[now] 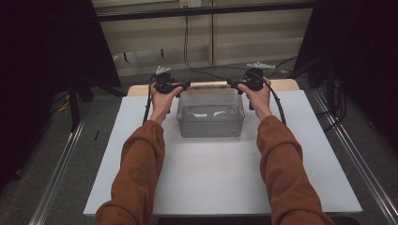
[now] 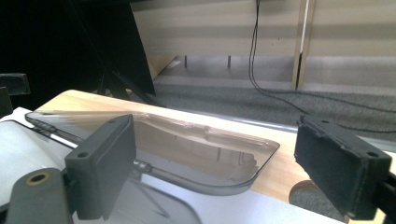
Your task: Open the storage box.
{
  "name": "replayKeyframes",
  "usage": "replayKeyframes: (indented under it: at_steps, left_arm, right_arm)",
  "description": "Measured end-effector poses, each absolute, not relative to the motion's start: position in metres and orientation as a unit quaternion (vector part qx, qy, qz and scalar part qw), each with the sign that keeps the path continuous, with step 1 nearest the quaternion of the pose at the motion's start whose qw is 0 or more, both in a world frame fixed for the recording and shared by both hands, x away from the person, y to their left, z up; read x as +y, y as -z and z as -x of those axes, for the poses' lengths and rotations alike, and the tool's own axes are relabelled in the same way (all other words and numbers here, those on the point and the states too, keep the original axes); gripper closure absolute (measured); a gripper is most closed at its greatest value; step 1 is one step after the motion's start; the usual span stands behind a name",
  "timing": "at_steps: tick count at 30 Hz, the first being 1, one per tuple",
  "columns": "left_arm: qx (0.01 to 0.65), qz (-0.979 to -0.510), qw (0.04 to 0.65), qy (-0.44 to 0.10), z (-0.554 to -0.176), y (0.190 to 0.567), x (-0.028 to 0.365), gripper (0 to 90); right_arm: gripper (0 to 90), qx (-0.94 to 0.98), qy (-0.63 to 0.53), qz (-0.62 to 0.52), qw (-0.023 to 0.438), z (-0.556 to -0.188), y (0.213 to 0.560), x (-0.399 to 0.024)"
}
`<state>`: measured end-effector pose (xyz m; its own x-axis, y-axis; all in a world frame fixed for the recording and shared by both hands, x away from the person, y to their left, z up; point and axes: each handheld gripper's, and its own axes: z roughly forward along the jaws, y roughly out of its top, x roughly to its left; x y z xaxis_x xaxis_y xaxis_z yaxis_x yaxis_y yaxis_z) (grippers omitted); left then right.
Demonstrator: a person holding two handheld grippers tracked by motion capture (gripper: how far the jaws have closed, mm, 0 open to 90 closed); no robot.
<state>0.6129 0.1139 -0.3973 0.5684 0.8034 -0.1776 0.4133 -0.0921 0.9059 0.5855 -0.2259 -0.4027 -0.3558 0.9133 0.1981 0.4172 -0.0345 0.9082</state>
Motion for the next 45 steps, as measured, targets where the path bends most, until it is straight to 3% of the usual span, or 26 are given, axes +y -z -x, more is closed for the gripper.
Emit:
replayKeyframes:
  at_steps: [12,25,45]
  left_arm:
    - [0.384,-0.713,0.552,-0.198,-0.585,0.389,0.109,3.5]
    - [0.371,-0.693,0.569,-0.24,-0.548,0.383,0.121,2.5]
    - [0.358,-0.675,0.601,-0.235,-0.502,0.382,0.141,2.5]
  right_arm:
    - [6.7,0.655,-0.51,-0.475,0.291,-0.559,0.392,-0.223]
    - [4.8,0.645,-0.522,-0.449,0.33,-0.522,0.384,-0.229]
    - [0.0,0.633,-0.528,-0.44,0.356,-0.467,0.386,-0.243]
